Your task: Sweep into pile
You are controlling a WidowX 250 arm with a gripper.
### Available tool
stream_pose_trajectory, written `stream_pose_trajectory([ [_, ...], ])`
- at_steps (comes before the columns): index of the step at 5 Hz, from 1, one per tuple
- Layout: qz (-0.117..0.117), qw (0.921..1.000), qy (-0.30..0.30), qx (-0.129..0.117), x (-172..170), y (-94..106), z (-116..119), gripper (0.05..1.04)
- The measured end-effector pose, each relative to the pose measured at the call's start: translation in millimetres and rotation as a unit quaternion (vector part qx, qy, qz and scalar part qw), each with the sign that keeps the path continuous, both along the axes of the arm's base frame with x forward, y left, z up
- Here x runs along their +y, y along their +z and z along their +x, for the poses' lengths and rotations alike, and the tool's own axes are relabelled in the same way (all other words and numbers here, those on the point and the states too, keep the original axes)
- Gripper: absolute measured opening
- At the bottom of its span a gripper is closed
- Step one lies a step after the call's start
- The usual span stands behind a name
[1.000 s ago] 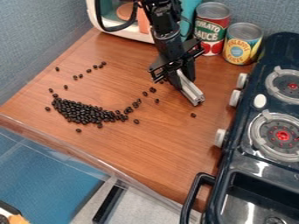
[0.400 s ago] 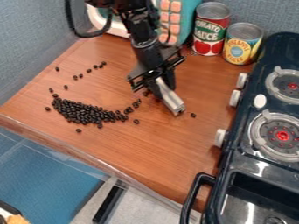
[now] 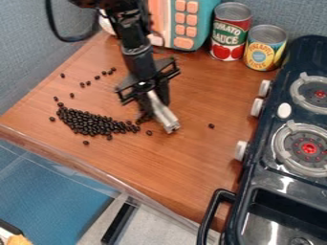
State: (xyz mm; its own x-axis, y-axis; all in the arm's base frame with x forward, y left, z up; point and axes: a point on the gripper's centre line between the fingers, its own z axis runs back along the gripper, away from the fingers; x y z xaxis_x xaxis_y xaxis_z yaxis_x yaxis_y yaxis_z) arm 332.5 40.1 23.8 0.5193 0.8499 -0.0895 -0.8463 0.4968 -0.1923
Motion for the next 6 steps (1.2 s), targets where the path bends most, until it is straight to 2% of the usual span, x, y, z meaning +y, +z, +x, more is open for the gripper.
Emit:
stream_pose_trajectory([
  [2, 0.019, 0.9995, 0.023, 0.014, 30.9, -3.4, -13.3, 0.346],
  [4, 0.054, 0.9959, 0.053, 0.048, 55.1, -1.7, -28.9, 0.346],
  [5, 0.043, 0.9967, 0.056, 0.039, 51.7, 7.7, -27.6, 0.346],
  [6, 0.003, 0.9984, 0.055, -0.006, 36.9, 27.4, -1.7, 0.346],
])
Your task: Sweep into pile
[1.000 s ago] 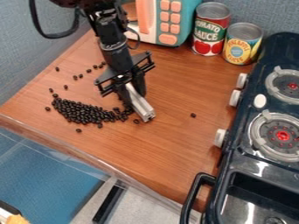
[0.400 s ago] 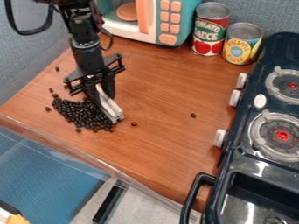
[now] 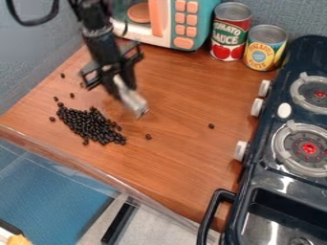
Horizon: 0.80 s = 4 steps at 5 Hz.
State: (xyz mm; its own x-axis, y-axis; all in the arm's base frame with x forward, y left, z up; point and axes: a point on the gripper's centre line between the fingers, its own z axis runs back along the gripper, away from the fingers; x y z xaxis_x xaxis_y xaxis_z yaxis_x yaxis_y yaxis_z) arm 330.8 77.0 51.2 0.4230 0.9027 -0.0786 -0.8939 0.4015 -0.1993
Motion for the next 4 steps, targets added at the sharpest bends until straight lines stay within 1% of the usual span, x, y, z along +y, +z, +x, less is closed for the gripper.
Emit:
stream_pose_trajectory([
  [1, -0.04, 0.998, 0.018, -0.044, -14.2, 22.2, 33.7, 0.346],
  [2, -0.058, 0.9932, 0.085, -0.054, -3.3, 13.2, 63.9, 0.346],
  [3, -0.06, 0.9812, 0.172, -0.065, 30.0, 6.4, 81.4, 0.345],
  [4, -0.053, 0.9716, 0.219, -0.072, 54.1, 1.6, 86.3, 0.346],
])
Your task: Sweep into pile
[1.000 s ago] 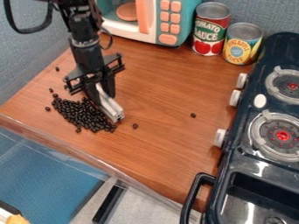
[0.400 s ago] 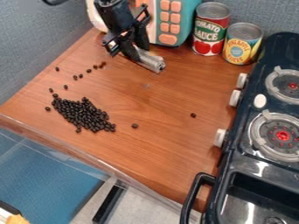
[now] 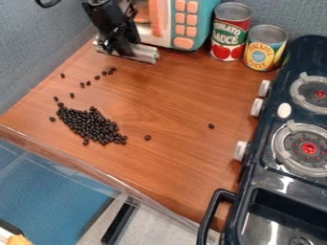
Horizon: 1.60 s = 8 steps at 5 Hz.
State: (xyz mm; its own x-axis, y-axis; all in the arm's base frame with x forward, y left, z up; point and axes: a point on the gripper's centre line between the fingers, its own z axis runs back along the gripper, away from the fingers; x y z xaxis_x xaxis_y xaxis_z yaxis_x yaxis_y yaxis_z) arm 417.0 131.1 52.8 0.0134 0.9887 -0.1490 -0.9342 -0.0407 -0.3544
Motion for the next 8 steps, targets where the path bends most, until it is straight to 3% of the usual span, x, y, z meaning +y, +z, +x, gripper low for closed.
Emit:
stream_pose_trajectory([
  [1, 0.013, 0.9996, 0.024, -0.004, 13.3, -0.6, -0.6, 0.345],
  [3, 0.037, 0.9978, 0.048, 0.027, 29.1, -29.3, -8.8, 0.346],
  [4, 0.039, 0.9977, 0.047, 0.03, 28.5, -33.1, -12.0, 0.346],
  [5, 0.037, 0.9976, 0.05, 0.03, 26.2, -33.2, -17.4, 0.346],
  [7, 0.013, 0.9947, 0.087, 0.054, 19.0, -28.9, -59.9, 0.346],
  [8, 0.013, 0.9918, 0.109, 0.066, 22.6, -29.1, -78.6, 0.345],
])
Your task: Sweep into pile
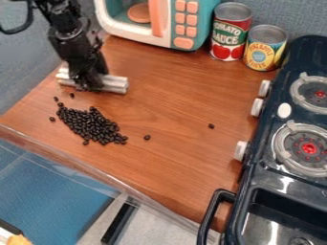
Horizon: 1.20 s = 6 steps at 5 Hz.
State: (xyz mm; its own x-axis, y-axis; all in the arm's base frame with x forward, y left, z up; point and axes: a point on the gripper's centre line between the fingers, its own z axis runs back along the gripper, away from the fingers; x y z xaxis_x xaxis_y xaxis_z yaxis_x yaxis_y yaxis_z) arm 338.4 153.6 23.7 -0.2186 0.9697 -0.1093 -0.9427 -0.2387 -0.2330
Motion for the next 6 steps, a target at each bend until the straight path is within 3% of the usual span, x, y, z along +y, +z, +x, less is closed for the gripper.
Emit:
stream_pose_trajectory([
  [3, -0.013, 0.9996, -0.001, 0.023, -10.2, 4.0, -48.3, 0.345],
  [4, -0.023, 0.9996, -0.017, 0.007, -18.0, 7.1, -41.7, 0.345],
  [5, -0.039, 0.9953, -0.084, -0.026, -52.5, 19.8, -14.0, 0.346],
  [6, -0.06, 0.9834, -0.161, -0.058, -105.3, 39.7, 7.7, 0.345],
])
